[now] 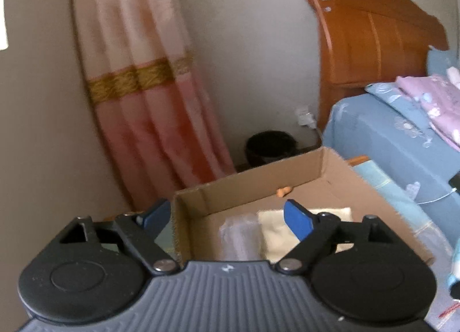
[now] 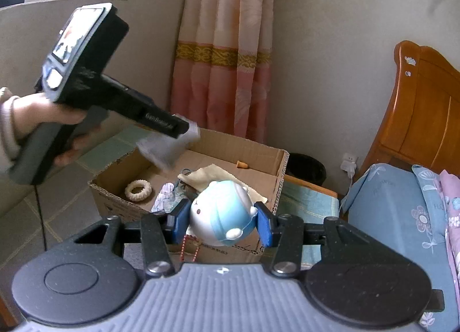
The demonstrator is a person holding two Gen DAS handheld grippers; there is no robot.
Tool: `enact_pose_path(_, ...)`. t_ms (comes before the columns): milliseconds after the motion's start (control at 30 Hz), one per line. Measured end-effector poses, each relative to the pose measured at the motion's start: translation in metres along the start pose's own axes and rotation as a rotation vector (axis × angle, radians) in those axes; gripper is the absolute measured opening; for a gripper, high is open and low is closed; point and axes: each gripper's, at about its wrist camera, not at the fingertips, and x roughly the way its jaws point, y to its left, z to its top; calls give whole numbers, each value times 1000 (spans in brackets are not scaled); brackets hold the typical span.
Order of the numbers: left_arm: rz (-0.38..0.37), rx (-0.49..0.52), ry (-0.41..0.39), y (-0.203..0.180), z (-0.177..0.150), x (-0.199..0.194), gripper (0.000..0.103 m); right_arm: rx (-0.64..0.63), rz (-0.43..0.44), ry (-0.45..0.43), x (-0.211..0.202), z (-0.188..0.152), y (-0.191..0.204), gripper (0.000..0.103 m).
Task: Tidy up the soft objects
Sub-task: 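Carry the pouch and ball into the box and open both tools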
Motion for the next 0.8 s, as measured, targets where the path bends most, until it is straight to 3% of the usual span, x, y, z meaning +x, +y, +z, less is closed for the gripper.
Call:
enact_pose_path(200, -63, -16, 83, 2, -27, -36, 96, 0, 9, 22, 5, -1, 0, 53)
enact_pose_path(367, -101, 2, 97, 4, -42, -79, 96, -1, 25, 24, 12, 14, -3, 53)
enact_pose_path(600, -54, -61, 72, 17, -71, -127, 100, 7, 9, 47, 53, 63, -14, 53)
enact_pose_path(800, -67, -99, 94, 20, -94, -135, 100, 31, -40, 68, 109, 103, -19, 54)
